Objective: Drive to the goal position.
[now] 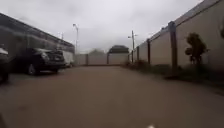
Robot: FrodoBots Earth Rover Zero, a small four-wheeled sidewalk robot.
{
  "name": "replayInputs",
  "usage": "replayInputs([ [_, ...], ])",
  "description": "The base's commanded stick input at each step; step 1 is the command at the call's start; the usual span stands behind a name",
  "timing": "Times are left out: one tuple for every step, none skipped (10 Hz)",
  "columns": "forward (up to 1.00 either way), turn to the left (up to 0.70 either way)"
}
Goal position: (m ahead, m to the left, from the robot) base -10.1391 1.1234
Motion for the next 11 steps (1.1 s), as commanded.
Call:
replayInputs([
  [1.00,0.00],
  [1.00,0.00],
  [0.36,0.00],
  [0.00,0.00],
  [0.00,0.00],
  [0.00,0.00],
  [0.00,0.00],
  [0.00,0.00],
  [0.00,0.00],
  [0.57,0.00],
  [1.00,0.00],
])
